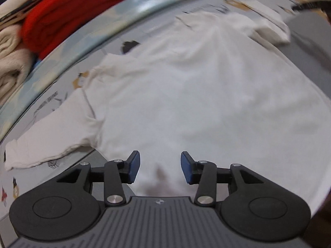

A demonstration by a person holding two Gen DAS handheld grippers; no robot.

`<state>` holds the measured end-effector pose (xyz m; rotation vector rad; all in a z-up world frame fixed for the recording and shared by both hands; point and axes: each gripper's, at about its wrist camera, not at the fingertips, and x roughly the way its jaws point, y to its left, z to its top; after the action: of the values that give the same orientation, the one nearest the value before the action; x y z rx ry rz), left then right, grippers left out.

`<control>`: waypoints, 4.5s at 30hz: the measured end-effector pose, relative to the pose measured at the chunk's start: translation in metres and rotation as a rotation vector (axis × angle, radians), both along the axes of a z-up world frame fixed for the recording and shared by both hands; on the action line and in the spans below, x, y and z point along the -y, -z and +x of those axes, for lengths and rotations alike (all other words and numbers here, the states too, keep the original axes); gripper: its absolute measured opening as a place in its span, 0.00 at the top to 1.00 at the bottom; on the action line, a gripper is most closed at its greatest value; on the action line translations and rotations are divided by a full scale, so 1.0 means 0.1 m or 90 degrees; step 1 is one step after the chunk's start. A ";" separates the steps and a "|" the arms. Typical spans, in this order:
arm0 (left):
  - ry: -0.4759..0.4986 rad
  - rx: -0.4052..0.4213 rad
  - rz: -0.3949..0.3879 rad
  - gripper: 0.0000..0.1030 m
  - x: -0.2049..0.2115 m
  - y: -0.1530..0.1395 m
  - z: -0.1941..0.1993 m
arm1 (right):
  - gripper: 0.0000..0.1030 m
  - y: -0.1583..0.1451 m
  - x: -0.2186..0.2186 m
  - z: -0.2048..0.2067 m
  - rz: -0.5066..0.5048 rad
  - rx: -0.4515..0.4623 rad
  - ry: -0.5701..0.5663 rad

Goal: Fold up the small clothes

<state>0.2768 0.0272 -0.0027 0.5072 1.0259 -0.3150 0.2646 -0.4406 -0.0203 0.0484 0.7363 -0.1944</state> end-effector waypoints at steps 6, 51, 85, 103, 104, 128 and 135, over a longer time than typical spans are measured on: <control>-0.057 0.025 -0.033 0.53 0.09 -0.15 0.27 | 0.72 0.27 0.15 0.52 0.033 -0.002 0.045; -0.129 -0.009 -0.019 0.53 -0.06 0.01 0.68 | 0.90 0.89 2.36 0.05 0.289 0.134 0.601; -0.145 -0.157 -0.047 0.42 -0.39 0.53 0.39 | 0.62 0.02 1.46 -0.06 0.156 0.183 0.508; -0.221 0.119 -0.232 0.26 -1.00 -0.55 -0.02 | 0.42 -1.06 -0.72 -0.54 0.095 0.182 -0.008; -0.222 0.131 -0.233 0.26 -1.02 -0.58 -0.05 | 0.38 -1.10 -0.79 -0.61 0.090 0.182 -0.018; -0.326 0.104 -0.206 0.68 -1.57 -0.48 0.03 | 0.35 -0.91 -1.26 -0.64 0.001 0.120 -0.070; -0.375 0.160 -0.197 0.70 -1.82 -0.70 0.52 | 0.36 -0.92 -1.43 -0.56 -0.030 0.140 -0.118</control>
<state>0.3287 0.2089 0.0675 -0.0461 0.8175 0.1151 0.2091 -0.2979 0.0713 -0.0427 0.5127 -0.0289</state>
